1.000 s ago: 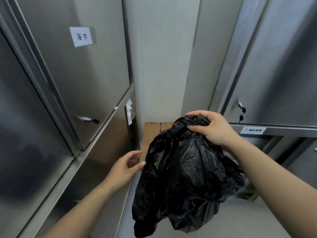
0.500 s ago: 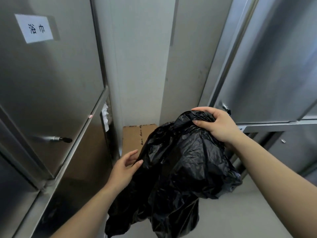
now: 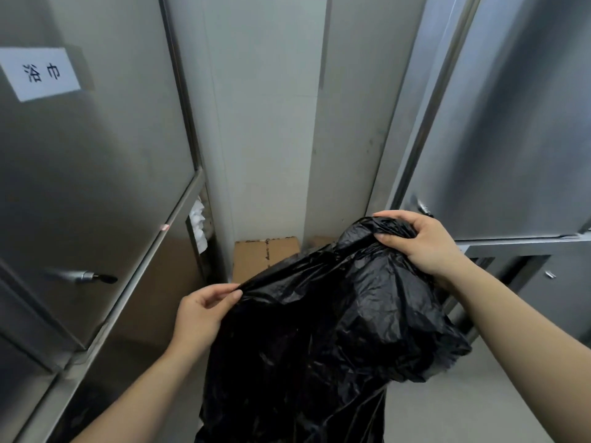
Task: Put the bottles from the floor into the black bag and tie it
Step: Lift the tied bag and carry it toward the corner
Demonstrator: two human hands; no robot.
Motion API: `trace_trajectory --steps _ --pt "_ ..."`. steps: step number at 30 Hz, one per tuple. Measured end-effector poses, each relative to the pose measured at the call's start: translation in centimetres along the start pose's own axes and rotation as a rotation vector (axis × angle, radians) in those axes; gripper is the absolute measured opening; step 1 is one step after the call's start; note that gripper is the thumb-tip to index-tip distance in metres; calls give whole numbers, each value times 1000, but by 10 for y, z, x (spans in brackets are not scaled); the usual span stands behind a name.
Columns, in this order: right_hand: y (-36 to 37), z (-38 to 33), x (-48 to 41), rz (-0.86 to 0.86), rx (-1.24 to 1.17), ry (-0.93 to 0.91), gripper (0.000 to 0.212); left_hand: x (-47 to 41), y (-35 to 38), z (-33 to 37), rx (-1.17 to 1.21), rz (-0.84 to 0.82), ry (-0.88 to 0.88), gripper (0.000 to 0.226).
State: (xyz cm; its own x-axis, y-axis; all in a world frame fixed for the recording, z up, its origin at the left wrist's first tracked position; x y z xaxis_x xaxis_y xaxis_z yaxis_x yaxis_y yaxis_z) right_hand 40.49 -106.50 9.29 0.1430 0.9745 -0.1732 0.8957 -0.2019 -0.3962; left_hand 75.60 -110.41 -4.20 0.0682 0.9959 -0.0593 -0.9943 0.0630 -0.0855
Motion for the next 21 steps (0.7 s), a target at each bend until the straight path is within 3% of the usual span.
trace_trajectory --steps 11,21 --pt "-32 -58 -74 30 -202 -155 26 -67 -6 126 240 239 193 16" --pt "9 -141 -160 118 -129 -361 27 -165 -1 255 219 184 382 12"
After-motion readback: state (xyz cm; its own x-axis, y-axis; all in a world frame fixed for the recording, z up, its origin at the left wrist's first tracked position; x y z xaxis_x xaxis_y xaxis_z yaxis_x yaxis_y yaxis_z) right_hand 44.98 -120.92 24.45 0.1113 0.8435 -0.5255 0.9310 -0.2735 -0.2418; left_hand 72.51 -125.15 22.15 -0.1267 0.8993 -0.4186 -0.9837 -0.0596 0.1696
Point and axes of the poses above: each hand's wrist, its own x-axis away from the middle knuckle, its own y-axis out of the palm, z = x × y, the point moved 9 cm from there along -x, towards the middle knuckle, and after that the axes turned 3 degrees about -z, right-handed, at the moved point
